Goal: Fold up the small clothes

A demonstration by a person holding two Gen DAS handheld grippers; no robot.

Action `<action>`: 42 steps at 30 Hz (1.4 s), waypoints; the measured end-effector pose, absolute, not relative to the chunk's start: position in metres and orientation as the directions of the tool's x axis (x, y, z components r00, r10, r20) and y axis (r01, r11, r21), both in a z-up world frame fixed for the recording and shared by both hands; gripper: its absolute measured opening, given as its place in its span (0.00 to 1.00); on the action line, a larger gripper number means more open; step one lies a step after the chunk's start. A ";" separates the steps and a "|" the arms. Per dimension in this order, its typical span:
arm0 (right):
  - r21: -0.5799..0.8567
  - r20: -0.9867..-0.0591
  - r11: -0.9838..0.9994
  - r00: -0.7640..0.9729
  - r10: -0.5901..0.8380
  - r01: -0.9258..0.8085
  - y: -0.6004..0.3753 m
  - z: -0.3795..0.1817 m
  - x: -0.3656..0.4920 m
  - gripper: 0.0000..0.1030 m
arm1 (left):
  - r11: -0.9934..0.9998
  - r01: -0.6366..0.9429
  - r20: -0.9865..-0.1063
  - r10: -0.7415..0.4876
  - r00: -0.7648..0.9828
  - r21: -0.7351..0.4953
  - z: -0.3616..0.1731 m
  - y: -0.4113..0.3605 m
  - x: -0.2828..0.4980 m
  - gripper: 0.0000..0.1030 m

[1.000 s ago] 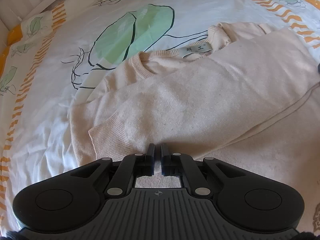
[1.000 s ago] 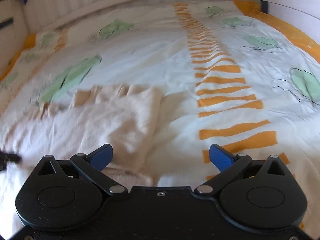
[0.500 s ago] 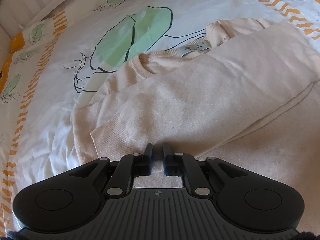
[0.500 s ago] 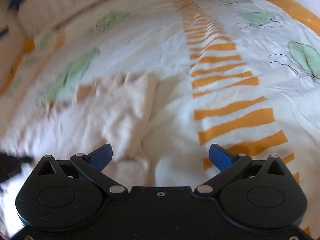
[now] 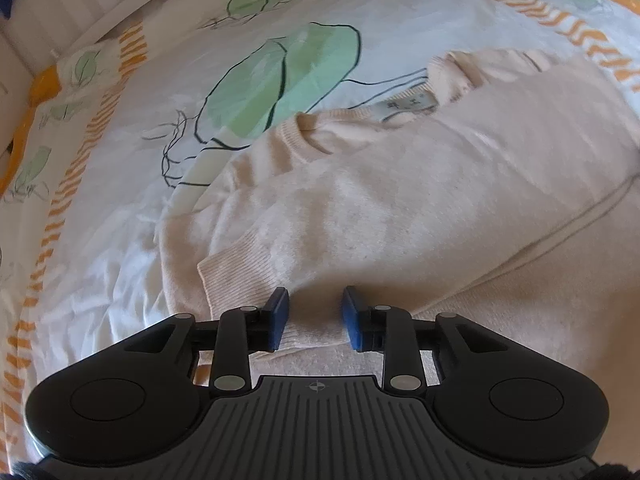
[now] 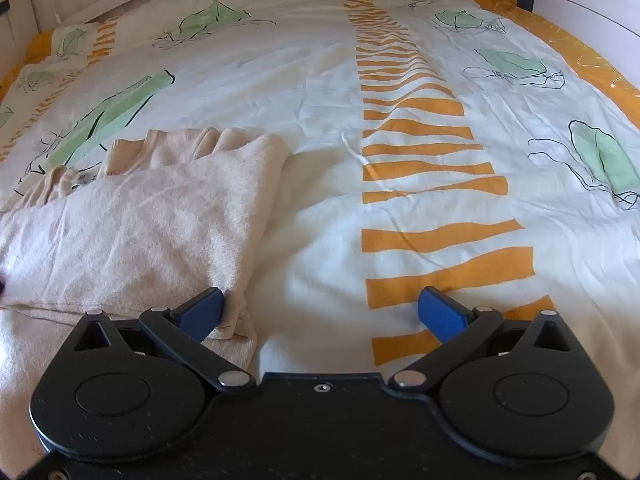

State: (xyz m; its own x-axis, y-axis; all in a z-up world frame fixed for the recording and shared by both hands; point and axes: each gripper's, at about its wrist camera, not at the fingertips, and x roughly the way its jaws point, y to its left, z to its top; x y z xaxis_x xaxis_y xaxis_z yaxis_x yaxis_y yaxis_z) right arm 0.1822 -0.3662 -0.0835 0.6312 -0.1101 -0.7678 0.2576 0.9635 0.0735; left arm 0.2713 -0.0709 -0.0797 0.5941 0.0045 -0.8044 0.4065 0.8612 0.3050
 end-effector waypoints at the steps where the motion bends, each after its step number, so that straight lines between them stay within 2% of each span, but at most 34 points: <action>1: 0.072 -0.767 0.964 0.631 -0.111 0.257 -0.366 -0.083 0.182 1.00 | 0.869 0.396 -0.805 0.006 0.593 0.298 -0.078 -0.069 0.271 0.28; 11: 0.092 -0.761 0.963 0.641 -0.095 0.252 -0.367 -0.085 0.179 1.00 | 0.911 0.305 -0.749 0.008 0.662 0.279 -0.039 -0.046 0.224 0.28; 15: 0.092 -0.752 0.966 0.653 -0.090 0.240 -0.365 -0.088 0.176 1.00 | 0.943 0.245 -0.731 -0.001 0.682 0.227 -0.027 -0.029 0.192 0.32; 17: 0.092 -0.743 0.967 0.663 -0.094 0.239 -0.363 -0.089 0.171 1.00 | 0.957 0.209 -0.735 0.005 0.679 0.199 -0.024 -0.020 0.180 0.36; 25: 0.074 -0.764 0.980 0.642 -0.062 0.183 -0.357 -0.085 0.156 1.00 | 0.990 0.083 -0.750 0.033 0.661 0.117 -0.024 0.027 0.139 0.36; 29: 0.084 -0.778 0.977 0.625 -0.059 0.196 -0.358 -0.082 0.141 1.00 | 0.994 0.078 -0.757 0.006 0.653 0.074 -0.025 0.045 0.125 0.36; 36: 0.176 -0.826 0.944 0.563 -0.012 0.279 -0.362 -0.073 0.106 1.00 | 0.990 0.107 -0.783 0.004 0.622 0.089 -0.031 0.058 0.108 0.36; 42: 0.316 -0.847 0.901 0.517 0.125 0.299 -0.356 -0.065 0.066 1.00 | 0.992 0.112 -0.828 -0.017 0.561 0.056 -0.036 0.072 0.101 0.36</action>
State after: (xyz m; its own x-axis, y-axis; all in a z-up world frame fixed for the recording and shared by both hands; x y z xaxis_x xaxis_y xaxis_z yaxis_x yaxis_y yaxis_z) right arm 0.0665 -0.3557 -0.0653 0.5168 0.1252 -0.8469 0.2991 0.9005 0.3156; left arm 0.1014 0.0724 -0.0363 0.5605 -0.0170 -0.8280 0.1122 0.9921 0.0555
